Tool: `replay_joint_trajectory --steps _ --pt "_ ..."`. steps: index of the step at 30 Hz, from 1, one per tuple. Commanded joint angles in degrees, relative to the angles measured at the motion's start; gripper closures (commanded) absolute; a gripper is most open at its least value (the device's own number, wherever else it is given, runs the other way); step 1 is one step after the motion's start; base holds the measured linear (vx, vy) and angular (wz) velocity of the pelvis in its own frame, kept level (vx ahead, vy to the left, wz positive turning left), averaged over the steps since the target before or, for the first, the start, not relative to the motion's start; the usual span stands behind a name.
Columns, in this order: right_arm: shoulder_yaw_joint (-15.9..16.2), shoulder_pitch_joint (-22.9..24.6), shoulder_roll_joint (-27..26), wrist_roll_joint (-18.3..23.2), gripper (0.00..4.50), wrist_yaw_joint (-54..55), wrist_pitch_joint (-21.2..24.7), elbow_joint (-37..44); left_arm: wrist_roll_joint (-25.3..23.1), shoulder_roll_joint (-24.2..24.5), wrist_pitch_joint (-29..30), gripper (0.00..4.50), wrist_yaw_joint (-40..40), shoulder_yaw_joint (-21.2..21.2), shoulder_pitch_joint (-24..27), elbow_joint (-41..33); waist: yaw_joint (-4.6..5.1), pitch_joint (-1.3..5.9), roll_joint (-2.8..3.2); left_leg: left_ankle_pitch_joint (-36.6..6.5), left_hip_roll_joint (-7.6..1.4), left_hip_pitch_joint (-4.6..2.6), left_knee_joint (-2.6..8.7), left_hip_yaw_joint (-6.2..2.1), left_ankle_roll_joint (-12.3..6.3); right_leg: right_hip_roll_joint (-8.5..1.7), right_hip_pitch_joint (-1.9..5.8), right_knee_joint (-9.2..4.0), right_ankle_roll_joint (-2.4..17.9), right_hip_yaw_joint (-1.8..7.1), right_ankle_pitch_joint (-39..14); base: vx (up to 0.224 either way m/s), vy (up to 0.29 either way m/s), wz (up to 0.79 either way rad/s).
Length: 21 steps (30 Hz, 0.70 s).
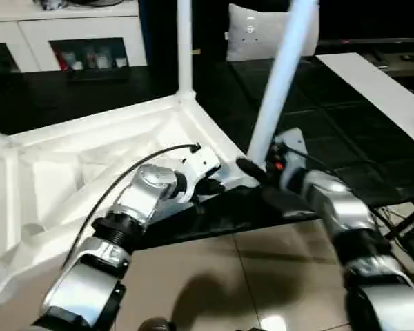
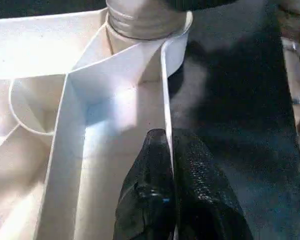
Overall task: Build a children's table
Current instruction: Rotate leg to tighten
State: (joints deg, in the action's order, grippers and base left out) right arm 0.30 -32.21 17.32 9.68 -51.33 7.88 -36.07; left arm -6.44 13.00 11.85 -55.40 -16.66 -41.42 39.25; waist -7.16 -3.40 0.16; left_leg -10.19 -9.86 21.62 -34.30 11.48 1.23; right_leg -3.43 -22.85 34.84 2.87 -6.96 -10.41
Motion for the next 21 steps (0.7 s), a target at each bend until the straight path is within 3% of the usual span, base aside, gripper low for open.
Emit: replay_joint_trajectory --steps 1,3,6,9,14,21 --pt "1.5 0.7 0.6 1.5 0.23 -5.5 -1.2 2.4 -0.7 1.1 -4.3 4.50 -2.3 -0.6 -1.5 0.3 -0.40 4.36 -0.16 -8.4 -4.23 -0.81 3.28 -2.29 -5.00 -6.80 3.54 -4.90 7.6 4.20 -11.8 0.000 0.000 0.00" --pt "1.4 1.1 2.5 1.5 0.14 -8.1 -2.1 2.6 -0.2 2.6 -7.9 4.50 -6.8 -1.6 -1.3 0.4 -0.84 4.41 0.01 -8.9 -4.27 -0.93 3.25 -2.27 -4.69 -6.72 3.35 -5.17 7.0 4.08 -14.3 0.000 0.000 0.00" --pt "2.0 1.3 4.9 1.8 0.14 -13.2 -3.6 2.6 0.2 4.6 -11.4 4.50 -12.6 -3.2 -0.9 0.1 -1.24 4.44 0.15 -9.1 -4.67 -1.05 3.36 -2.34 -4.26 -6.72 3.12 -4.73 7.9 4.16 -12.6 0.000 0.000 0.00" --pt "2.7 1.4 6.5 2.8 0.48 -18.8 -4.4 2.7 -0.5 5.8 -14.4 4.50 -14.8 -4.3 -1.7 1.8 -1.69 4.43 0.21 -9.7 -4.75 -1.23 3.24 -2.22 -4.16 -6.89 2.98 -4.76 8.5 4.27 -12.6 0.000 0.000 0.00" --pt "5.8 1.4 9.1 2.9 0.86 -28.0 -4.5 3.0 -1.1 8.0 -20.4 4.50 -21.2 -6.5 -2.7 4.0 -2.69 4.48 0.15 -10.0 -4.83 -1.06 3.30 -2.40 -4.00 -7.06 3.11 -4.78 7.6 4.15 -14.2 0.000 0.000 0.00" --pt "7.6 1.0 9.8 3.1 1.37 -33.3 -4.3 2.4 -0.4 9.0 -23.9 4.50 -25.5 -7.0 -3.0 4.3 -3.05 4.55 0.17 -9.5 -4.92 -1.01 3.27 -2.45 -3.85 -7.06 3.04 -4.62 8.2 4.13 -13.9 0.000 0.000 0.00"
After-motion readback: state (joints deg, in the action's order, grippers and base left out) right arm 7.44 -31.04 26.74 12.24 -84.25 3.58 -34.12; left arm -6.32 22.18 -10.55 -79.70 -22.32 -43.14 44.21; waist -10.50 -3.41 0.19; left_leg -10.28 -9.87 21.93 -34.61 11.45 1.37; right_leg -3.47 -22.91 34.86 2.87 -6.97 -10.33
